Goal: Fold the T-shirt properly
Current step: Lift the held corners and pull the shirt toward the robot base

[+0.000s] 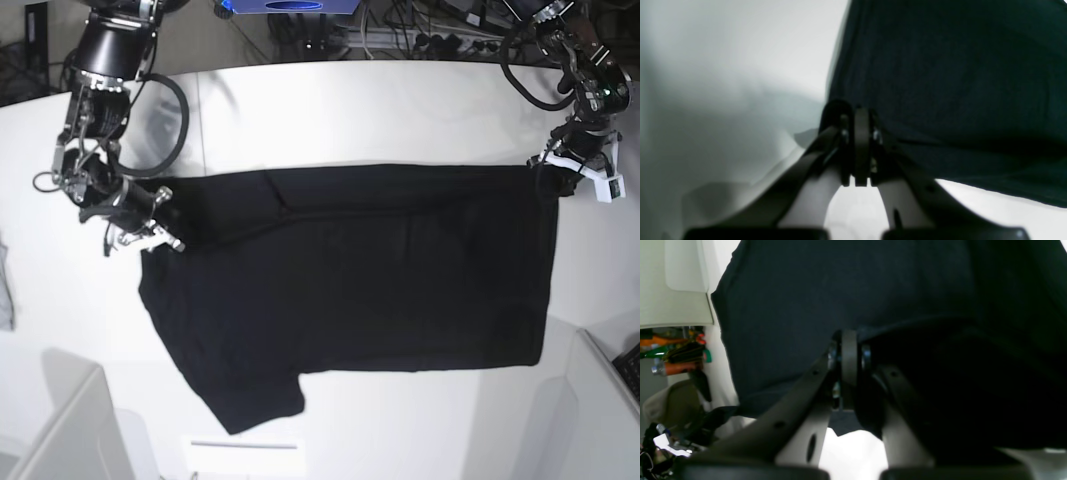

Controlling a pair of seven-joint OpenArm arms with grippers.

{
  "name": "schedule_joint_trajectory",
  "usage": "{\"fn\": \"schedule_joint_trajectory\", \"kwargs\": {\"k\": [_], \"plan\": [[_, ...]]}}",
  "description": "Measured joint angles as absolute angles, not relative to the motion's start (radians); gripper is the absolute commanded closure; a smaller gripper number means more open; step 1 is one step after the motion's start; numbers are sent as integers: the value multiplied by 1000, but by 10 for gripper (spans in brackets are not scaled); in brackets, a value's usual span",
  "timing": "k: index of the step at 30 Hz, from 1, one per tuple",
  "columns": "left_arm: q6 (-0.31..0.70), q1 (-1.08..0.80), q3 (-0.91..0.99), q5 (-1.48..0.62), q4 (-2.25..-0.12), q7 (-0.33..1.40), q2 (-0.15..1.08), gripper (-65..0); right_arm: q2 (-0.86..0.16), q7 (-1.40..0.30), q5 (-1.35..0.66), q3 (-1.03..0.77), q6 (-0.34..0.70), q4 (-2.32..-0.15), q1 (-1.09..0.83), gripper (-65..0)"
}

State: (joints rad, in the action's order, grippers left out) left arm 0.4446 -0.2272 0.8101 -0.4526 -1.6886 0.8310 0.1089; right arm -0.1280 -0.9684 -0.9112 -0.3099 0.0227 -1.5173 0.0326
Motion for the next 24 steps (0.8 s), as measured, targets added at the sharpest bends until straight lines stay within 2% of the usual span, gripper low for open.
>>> {"fn": "schedule_joint_trajectory", "kwargs": {"k": [4,8,17,24], "plan": [[445,-197,810,-434,-1688,833,108,0,-128,-972,-881,-308,23,-1495,65,0],[449,-158,810,-310,-1688,832,102,0,-123,-977,-772,-308,22,-1485,96,0],[449,-120,730,-278,-1635,830,103,0,-118,-973,-762,-307,23,-1484,110,0],[445,-87,738,-267,-1583,834,109,0,-117,-939,-761,-209,24,-1420,120,0]]}}
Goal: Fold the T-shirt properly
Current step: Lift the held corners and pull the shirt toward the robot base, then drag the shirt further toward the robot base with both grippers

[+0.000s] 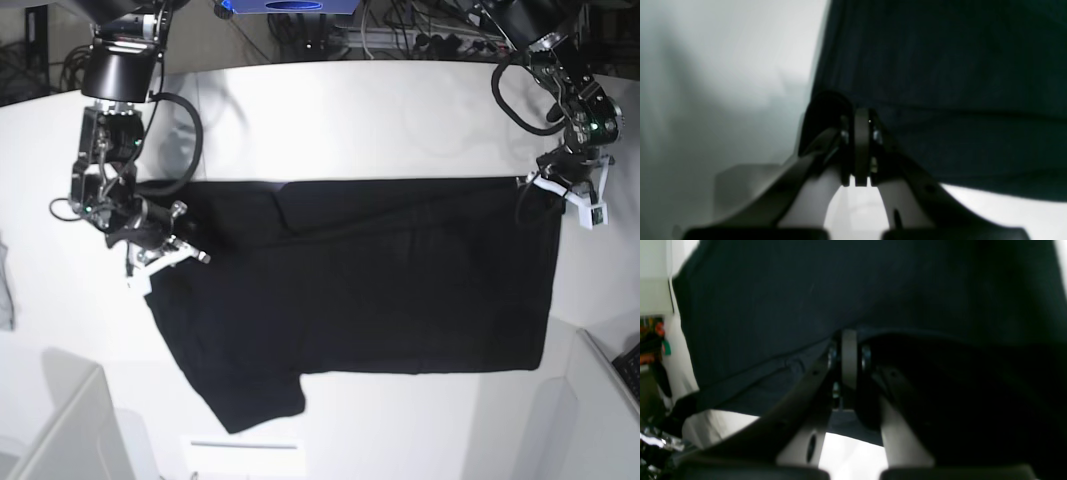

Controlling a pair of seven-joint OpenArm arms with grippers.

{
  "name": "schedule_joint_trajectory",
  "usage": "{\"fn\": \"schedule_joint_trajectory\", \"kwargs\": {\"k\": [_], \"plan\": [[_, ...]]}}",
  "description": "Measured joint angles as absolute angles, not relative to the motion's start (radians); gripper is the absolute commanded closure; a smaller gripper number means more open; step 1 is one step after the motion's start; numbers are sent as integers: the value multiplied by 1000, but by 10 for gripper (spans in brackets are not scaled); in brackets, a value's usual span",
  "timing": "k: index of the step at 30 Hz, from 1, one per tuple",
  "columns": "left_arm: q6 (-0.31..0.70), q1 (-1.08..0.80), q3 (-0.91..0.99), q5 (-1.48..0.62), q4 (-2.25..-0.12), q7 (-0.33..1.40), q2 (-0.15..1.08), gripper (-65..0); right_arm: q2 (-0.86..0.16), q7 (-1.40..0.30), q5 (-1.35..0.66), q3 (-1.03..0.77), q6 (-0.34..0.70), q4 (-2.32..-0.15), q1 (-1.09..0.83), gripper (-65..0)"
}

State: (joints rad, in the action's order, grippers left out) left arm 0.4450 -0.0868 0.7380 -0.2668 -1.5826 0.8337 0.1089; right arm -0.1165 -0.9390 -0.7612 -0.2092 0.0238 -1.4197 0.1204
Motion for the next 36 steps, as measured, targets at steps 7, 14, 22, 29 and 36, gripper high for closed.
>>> {"fn": "schedule_joint_trajectory", "kwargs": {"k": [7,14,22,29,36], "plan": [[445,-75,737,-269,-1573,828,109,0,-129,-916,-758,-205,24,-1398,132,0],[445,-28,734,-270,-1511,828,120,0,-131,-916,-758,-210,23,-1386,146,0],[445,2,738,-266,-1481,831,141,-76,-129,-918,-758,-212,23,-1385,149,-201],[444,65,737,-263,-1470,834,153,-321,-124,-828,-764,-275,23,-1385,137,-312],[444,144,735,-270,-1425,828,147,-374,-118,-815,-759,-388,22,-1420,91,-312]]}}
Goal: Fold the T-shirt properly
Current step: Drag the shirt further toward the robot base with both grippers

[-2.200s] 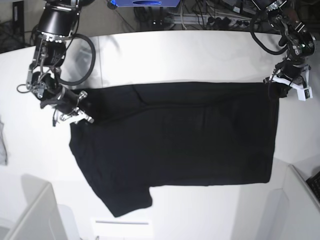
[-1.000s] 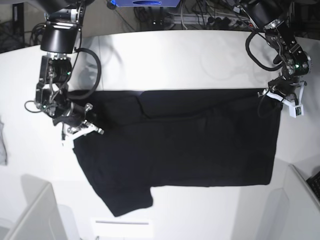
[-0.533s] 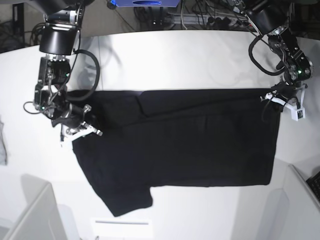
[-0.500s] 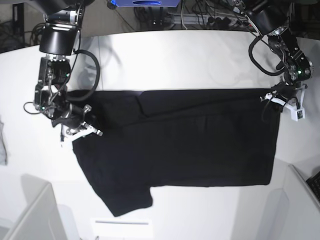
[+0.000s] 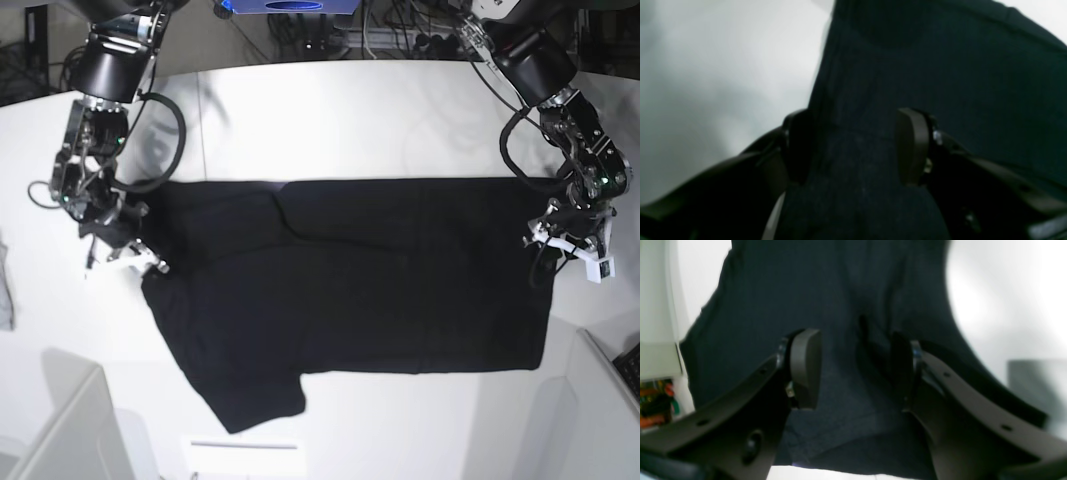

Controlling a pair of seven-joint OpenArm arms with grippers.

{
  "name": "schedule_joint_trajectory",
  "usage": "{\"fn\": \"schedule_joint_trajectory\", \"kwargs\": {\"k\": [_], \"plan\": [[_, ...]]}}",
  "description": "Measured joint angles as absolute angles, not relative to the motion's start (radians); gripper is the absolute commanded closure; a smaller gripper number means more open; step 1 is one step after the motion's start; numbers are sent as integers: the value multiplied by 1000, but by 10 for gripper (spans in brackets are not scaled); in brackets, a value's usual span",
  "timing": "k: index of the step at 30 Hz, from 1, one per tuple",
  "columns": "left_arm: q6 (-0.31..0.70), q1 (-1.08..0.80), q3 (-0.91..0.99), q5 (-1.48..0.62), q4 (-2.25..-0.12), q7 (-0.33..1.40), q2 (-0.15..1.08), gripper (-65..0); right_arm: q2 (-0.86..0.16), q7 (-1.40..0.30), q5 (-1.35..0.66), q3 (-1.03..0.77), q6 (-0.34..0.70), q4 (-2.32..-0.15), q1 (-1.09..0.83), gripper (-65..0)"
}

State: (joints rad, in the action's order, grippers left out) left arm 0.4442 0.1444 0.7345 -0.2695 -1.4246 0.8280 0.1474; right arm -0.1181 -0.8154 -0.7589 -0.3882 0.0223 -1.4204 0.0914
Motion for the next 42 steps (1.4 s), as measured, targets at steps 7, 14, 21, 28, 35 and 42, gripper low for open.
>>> {"fn": "schedule_joint_trajectory", "kwargs": {"k": [7,14,21,28,35,42], "plan": [[447,128,760,-290,-1514,827,146,-374,-61,-811,-761,-542,18,-1647,-8,-312],[443,-65,940,-419,-1629,843,110,-375,46,-815,-756,-628,16,-1818,-152,-320],[448,-224,1003,-638,-1611,820,111,-375,116,-814,-761,-634,3,-1824,-246,-321],[448,-227,1000,-637,-1483,820,102,-375,130,-771,-759,-657,-27,-1703,-264,-321],[447,-224,914,-638,-1448,725,113,-375,130,-713,-784,-650,-17,-1643,-263,-323],[448,-162,914,-654,-1356,691,117,-372,121,-680,-801,-651,-3,-1575,-209,-375]]}}
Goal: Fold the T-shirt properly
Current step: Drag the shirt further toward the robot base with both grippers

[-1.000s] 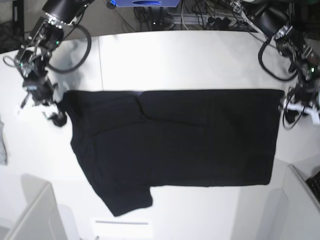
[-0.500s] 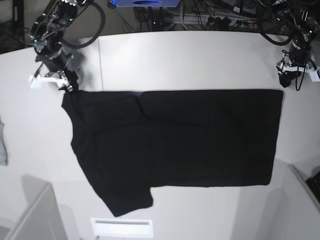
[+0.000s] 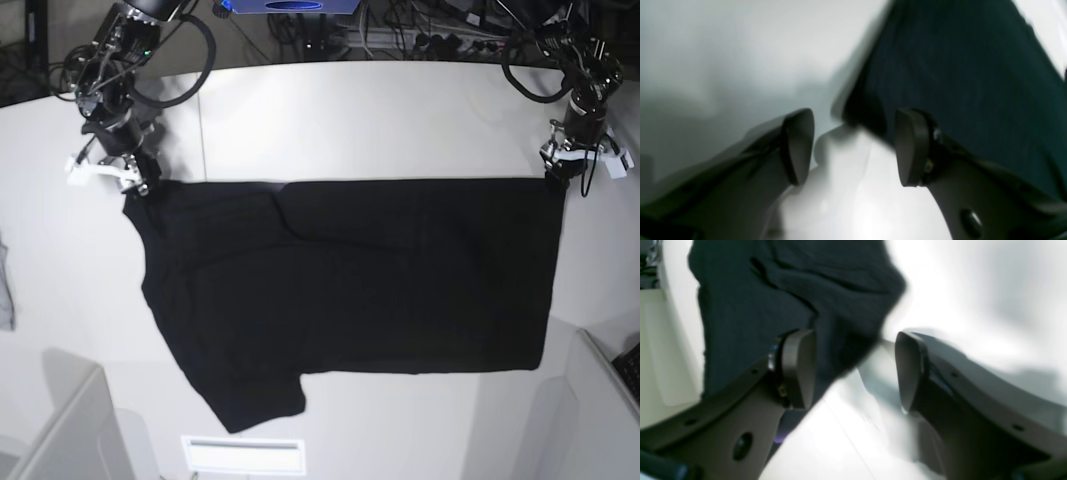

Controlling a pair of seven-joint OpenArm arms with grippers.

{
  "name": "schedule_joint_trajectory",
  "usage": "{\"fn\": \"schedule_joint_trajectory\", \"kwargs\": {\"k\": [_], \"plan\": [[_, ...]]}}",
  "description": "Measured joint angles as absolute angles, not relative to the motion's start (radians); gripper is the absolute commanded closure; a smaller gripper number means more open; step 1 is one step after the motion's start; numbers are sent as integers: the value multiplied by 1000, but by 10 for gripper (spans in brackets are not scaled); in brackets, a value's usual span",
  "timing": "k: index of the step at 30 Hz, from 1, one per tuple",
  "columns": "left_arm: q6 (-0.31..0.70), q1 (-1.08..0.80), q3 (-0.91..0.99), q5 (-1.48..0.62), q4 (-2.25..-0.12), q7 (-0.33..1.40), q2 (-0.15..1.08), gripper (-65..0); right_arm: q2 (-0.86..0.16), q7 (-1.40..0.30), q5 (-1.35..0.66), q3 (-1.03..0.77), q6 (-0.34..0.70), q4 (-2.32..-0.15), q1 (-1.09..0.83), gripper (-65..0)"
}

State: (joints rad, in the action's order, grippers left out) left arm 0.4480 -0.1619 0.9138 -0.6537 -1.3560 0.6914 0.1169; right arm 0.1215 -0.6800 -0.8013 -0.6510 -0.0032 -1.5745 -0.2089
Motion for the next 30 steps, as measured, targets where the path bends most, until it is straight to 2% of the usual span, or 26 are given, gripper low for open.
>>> {"fn": "schedule_joint_trajectory", "kwargs": {"k": [14,20,22,23,24,26,28,29,30], "plan": [[456,-52,908,-668,-1242,673,122,-367,88,-652,-822,-652,18,-1457,-123,-371],[467,-10,908,-537,-1235,665,120,-365,68,-656,-836,-646,31,-1424,-109,-365],[467,0,908,-519,-1235,665,120,-364,66,-646,-839,-646,38,-1412,-109,-318],[467,1,908,-519,-1235,664,120,-355,66,-641,-838,-646,38,-1408,-109,-275],[467,0,908,-519,-1235,661,120,-327,66,-639,-836,-646,38,-1406,-108,-222],[460,0,908,-507,-1234,665,120,-214,66,-628,-820,-646,33,-1398,-107,-119],[455,0,908,-502,-1230,670,120,-56,66,-627,-815,-646,26,-1388,-109,-23],[455,-2,908,-500,-1229,674,120,0,66,-627,-818,-646,25,-1386,-109,0],[455,-5,908,-502,-1228,673,119,0,64,-629,-821,-648,25,-1385,-109,0]]}}
